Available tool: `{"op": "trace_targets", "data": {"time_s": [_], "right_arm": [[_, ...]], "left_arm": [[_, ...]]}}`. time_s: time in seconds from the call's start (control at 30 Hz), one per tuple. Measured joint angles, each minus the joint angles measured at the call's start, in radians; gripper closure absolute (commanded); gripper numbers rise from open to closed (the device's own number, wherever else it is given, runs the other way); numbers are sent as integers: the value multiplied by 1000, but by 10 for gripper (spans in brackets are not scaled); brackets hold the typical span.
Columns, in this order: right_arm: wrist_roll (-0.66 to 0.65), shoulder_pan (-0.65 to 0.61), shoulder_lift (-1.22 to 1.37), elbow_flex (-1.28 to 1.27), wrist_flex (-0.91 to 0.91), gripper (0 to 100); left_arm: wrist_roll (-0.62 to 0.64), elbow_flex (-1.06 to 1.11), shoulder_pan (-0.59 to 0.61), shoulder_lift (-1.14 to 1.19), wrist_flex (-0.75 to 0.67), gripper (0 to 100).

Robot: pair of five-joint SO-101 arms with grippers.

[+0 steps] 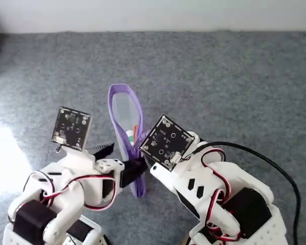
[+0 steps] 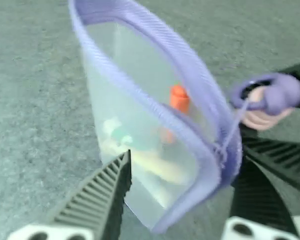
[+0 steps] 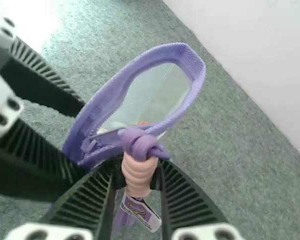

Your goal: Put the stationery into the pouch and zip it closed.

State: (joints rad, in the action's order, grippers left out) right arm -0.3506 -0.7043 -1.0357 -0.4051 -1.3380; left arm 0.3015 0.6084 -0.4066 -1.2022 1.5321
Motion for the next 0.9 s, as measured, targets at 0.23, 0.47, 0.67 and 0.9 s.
{"op": "trace_targets", "data": {"time_s": [0.23,0.47,0.67,0.9], "right_arm": [[0,0,0,0,-20,991],[-41,0,0,0,-20,991],[-46,3,0,0,-20,991],[-46,2,0,0,-21,991]], "left_arm": [[-20,0,49,0,-8,739],[-51,-14,52,0,-21,842],[-72,-14,37,0,-89,841],[-72,-14,-54,0,-98,841]]}}
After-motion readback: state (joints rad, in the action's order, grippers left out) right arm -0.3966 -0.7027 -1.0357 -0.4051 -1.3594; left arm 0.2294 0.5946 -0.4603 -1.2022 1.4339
